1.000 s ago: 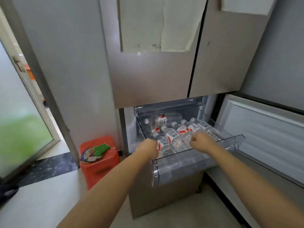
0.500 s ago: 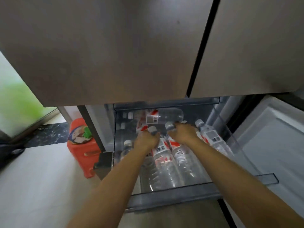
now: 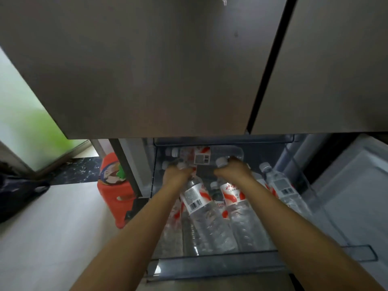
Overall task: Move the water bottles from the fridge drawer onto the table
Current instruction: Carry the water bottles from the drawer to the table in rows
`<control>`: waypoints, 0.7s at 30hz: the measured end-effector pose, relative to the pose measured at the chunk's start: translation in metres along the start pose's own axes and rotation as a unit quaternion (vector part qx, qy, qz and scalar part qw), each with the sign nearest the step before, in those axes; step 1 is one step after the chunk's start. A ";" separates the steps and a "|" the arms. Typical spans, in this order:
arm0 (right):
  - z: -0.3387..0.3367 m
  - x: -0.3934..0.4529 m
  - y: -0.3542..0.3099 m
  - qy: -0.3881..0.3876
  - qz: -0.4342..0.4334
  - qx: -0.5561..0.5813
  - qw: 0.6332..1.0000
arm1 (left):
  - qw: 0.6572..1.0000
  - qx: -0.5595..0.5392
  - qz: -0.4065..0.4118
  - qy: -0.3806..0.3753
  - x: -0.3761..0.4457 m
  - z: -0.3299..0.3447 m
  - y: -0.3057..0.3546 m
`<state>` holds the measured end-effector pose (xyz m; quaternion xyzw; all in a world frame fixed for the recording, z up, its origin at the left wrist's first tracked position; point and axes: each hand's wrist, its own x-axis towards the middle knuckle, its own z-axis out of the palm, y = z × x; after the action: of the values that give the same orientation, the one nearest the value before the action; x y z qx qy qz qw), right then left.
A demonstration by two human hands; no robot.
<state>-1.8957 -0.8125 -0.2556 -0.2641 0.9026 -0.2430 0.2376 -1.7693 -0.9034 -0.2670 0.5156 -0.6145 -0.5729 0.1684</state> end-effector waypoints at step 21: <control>-0.093 -0.206 -0.072 0.222 -0.298 0.035 0.928 | 0.893 0.249 0.368 0.062 -0.204 -0.128 0.085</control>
<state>-1.7673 -0.7151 -0.0815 -0.4517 0.8032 -0.3860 -0.0426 -1.6205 -0.8190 -0.0774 0.3120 -0.8713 -0.2644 0.2712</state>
